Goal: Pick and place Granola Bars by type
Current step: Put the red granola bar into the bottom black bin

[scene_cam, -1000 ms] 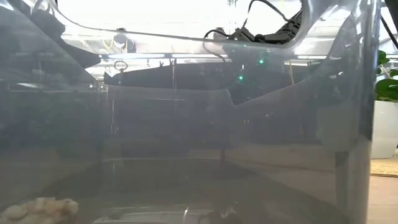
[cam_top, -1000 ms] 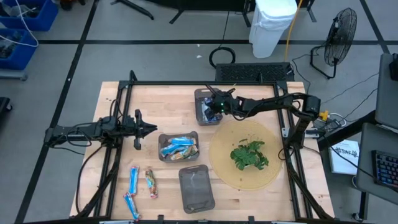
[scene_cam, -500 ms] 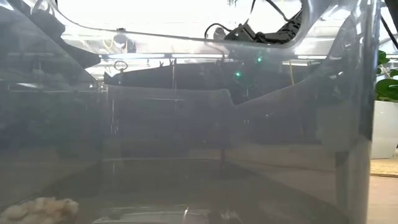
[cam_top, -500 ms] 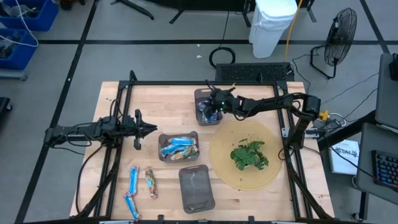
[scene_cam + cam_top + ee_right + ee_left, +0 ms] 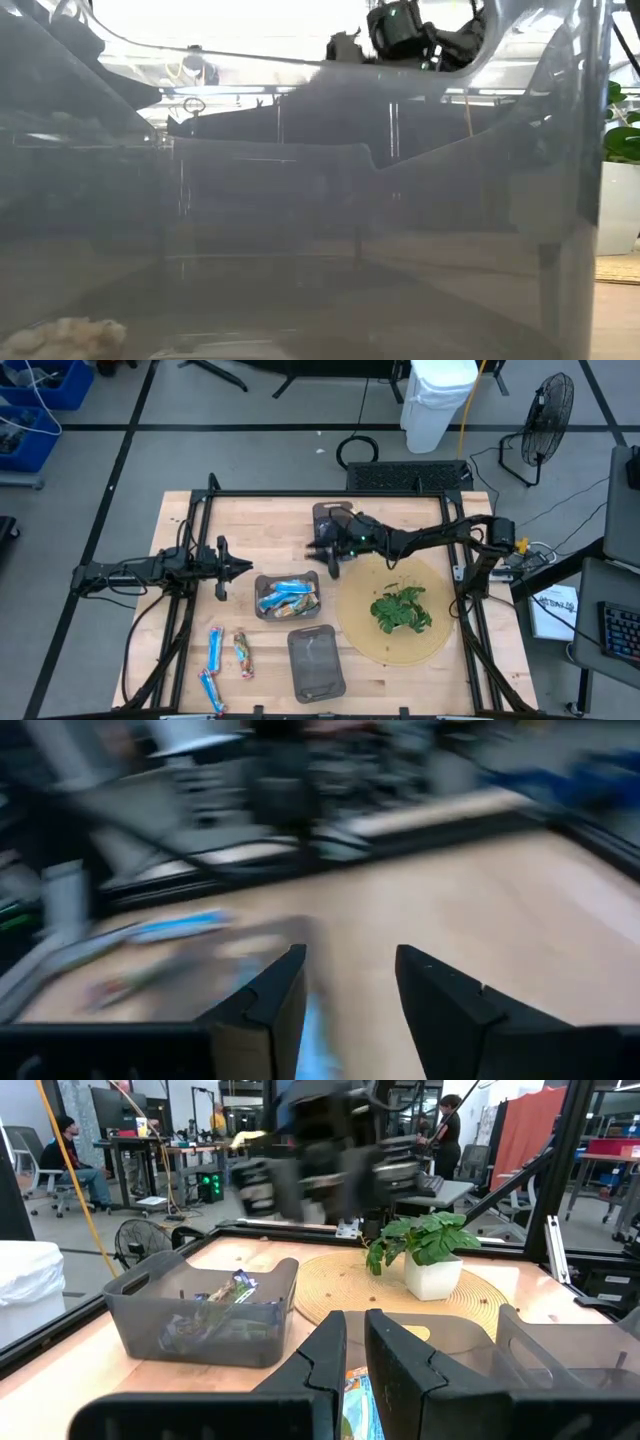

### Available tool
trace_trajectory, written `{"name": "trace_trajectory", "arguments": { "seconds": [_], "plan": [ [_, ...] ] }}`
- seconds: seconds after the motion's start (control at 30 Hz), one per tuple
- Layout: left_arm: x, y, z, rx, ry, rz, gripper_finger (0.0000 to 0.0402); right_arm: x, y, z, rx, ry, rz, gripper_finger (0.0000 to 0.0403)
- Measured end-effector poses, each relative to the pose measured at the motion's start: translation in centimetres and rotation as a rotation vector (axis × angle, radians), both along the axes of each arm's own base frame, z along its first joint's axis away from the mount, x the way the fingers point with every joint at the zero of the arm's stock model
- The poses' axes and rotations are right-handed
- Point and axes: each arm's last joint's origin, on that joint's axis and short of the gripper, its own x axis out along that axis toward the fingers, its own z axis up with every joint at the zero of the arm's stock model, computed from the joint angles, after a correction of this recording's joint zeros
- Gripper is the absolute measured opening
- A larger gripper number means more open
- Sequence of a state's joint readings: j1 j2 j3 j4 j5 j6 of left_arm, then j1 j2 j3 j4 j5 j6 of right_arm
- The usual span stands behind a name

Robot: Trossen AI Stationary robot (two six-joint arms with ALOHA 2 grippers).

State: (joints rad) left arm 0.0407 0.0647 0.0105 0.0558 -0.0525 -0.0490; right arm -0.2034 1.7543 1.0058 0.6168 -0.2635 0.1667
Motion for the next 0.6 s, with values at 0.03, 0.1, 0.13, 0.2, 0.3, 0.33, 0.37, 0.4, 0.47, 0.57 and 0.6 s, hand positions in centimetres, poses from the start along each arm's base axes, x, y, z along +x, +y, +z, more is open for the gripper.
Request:
{"name": "trace_trajectory", "arguments": {
  "seconds": [0.03,0.1,0.13,0.2,0.3,0.33,0.37,0.4,0.47,0.57,0.6],
  "plan": [
    [0.0,0.0,0.0,0.000,0.000,0.001,0.0047,0.0,0.8,0.4,-0.021,-0.018,0.058,0.0145],
    [0.0,0.0,0.0,0.000,0.000,0.000,0.0047,-0.3,2.2,1.2,-0.050,-0.021,0.142,0.0144],
    [0.0,0.0,0.0,0.000,0.000,0.000,0.0047,-0.5,2.9,1.6,-0.061,-0.010,0.166,0.0143],
    [0.0,0.0,0.0,0.000,0.000,0.000,0.0047,-1.3,4.0,2.5,-0.089,0.029,0.205,0.0140],
    [0.0,0.0,0.0,0.000,0.000,0.000,0.0047,-3.0,5.3,3.9,-0.129,0.106,0.254,0.0135],
    [0.0,0.0,0.0,0.000,0.000,0.000,0.0047,-3.6,5.6,4.2,-0.133,0.135,0.266,0.0134],
    [0.0,0.0,0.0,0.000,0.000,0.000,0.0047,-4.2,6.0,4.6,-0.138,0.156,0.278,0.0133],
    [0.0,0.0,0.0,0.000,0.000,0.000,0.0047,-4.9,6.3,4.7,-0.143,0.168,0.290,0.0132],
    [0.0,0.0,0.0,0.000,0.000,0.000,0.0047,-6.3,6.7,4.8,-0.155,0.161,0.304,0.0131],
    [0.0,0.0,0.0,0.000,0.000,0.000,0.0047,-8.9,6.9,4.7,-0.178,0.123,0.306,0.0130],
    [0.0,0.0,0.0,-0.001,-0.001,0.000,0.0047,-9.8,6.9,4.6,-0.187,0.107,0.287,0.0130]
  ]
}}
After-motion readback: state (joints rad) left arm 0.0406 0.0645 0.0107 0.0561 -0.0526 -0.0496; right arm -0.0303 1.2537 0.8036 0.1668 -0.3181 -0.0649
